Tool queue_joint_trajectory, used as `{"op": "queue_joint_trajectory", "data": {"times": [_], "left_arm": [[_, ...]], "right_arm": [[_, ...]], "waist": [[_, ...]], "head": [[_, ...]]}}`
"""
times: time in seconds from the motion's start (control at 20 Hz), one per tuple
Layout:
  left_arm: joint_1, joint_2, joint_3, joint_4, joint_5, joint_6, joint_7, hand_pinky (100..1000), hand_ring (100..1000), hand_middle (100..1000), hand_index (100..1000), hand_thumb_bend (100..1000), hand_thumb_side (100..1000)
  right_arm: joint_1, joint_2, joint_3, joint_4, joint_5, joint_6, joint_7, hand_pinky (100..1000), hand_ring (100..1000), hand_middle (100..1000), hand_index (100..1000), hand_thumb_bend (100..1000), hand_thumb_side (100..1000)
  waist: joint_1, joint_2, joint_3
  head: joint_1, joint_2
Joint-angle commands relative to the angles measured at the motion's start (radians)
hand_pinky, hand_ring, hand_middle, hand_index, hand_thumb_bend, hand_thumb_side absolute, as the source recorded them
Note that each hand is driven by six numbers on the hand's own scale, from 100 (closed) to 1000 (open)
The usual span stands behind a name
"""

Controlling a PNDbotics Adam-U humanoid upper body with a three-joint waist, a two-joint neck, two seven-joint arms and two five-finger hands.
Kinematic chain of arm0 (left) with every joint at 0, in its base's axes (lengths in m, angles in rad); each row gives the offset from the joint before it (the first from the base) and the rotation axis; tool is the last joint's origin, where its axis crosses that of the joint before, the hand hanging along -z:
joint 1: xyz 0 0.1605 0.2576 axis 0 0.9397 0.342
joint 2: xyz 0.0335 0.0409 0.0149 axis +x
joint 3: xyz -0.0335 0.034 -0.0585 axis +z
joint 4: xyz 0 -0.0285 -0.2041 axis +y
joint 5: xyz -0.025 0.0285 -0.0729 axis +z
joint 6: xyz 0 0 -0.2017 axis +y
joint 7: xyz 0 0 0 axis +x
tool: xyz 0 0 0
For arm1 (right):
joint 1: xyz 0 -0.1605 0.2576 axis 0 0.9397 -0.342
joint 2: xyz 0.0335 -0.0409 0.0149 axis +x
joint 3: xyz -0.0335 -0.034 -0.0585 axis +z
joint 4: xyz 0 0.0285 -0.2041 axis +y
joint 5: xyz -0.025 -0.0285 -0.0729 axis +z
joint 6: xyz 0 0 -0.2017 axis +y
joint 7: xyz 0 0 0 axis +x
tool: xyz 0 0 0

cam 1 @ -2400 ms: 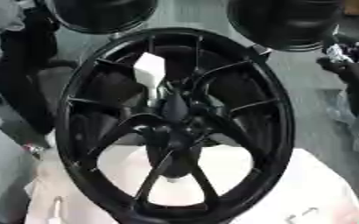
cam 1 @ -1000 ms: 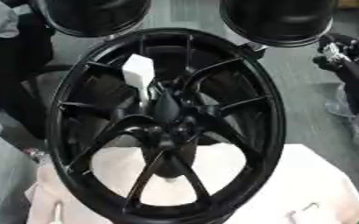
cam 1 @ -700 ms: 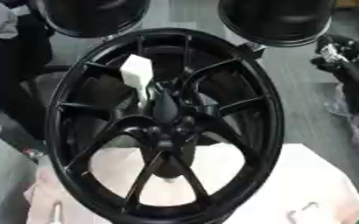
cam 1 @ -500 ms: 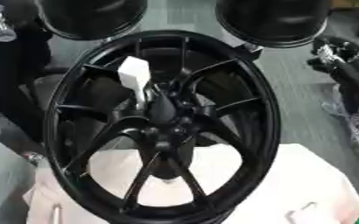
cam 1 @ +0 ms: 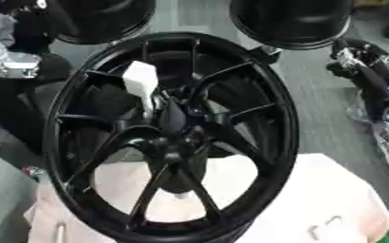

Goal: Pull the pin out of the wheel hub.

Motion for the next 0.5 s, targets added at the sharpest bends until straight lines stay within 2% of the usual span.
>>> {"op": "queue_joint_trajectory", "data": {"times": [0.05,0.2,0.5], "left_arm": [[-0.051,-0.019,-0.025,0.050,-0.035,-0.009,-0.036,845,817,804,841,427,664],[-0.093,-0.057,-0.068,0.099,-0.060,-0.025,-0.037,848,820,806,844,434,663],[-0.125,-0.087,-0.098,0.131,-0.082,-0.053,-0.037,858,829,813,852,459,657]], "right_arm": [[-0.006,-0.031,-0.006,-0.009,0.002,-0.001,0.002,803,664,635,809,251,478],[-0.003,-0.031,-0.006,-0.007,0.003,-0.001,0.003,803,664,635,809,250,479],[-0.001,-0.033,-0.003,-0.005,0.004,0.000,0.005,803,665,636,809,249,482]], "waist": [[0.000,-0.030,0.003],[0.000,-0.032,0.006],[0.005,-0.032,0.006]], "head": [[-0.004,0.007],[-0.006,0.008],[-0.013,0.008]]}}
